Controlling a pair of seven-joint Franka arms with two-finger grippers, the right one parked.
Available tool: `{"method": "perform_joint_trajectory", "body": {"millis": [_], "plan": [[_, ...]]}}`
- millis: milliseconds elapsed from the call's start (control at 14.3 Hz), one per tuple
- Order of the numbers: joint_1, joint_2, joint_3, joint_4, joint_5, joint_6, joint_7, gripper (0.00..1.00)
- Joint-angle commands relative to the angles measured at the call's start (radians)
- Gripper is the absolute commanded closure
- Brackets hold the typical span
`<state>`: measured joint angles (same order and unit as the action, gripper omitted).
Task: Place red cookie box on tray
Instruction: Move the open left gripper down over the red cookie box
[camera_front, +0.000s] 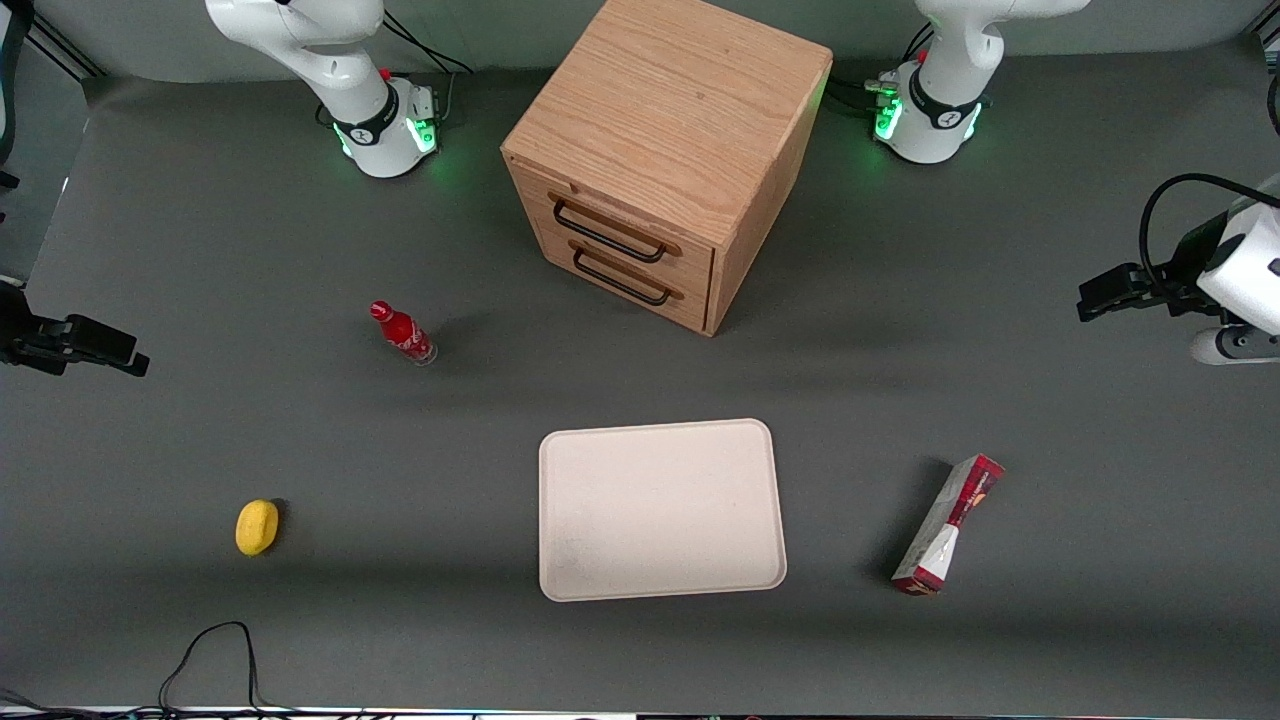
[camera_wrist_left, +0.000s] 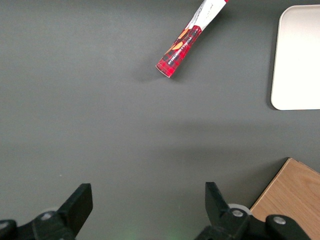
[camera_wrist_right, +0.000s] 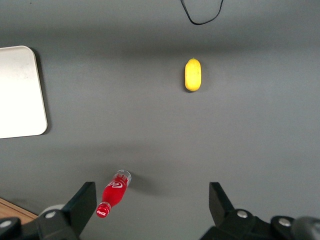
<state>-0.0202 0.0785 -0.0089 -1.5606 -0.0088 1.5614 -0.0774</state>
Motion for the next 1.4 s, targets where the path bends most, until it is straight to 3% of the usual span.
{"method": "perform_joint_trajectory", "body": {"millis": [0, 419, 1048, 1328], "plan": [[0.0, -0.005, 0.001, 0.005, 0.006, -0.023, 0.012, 0.0], [-0.01, 0.029, 0.0, 0.022, 0.004, 0.005, 0.011, 0.0], [-0.102, 0.516, -0.008, 0.629, 0.018, -0.014, -0.005, 0.0], [-0.115, 0.581, -0.005, 0.697, 0.018, 0.009, -0.004, 0.0]]}}
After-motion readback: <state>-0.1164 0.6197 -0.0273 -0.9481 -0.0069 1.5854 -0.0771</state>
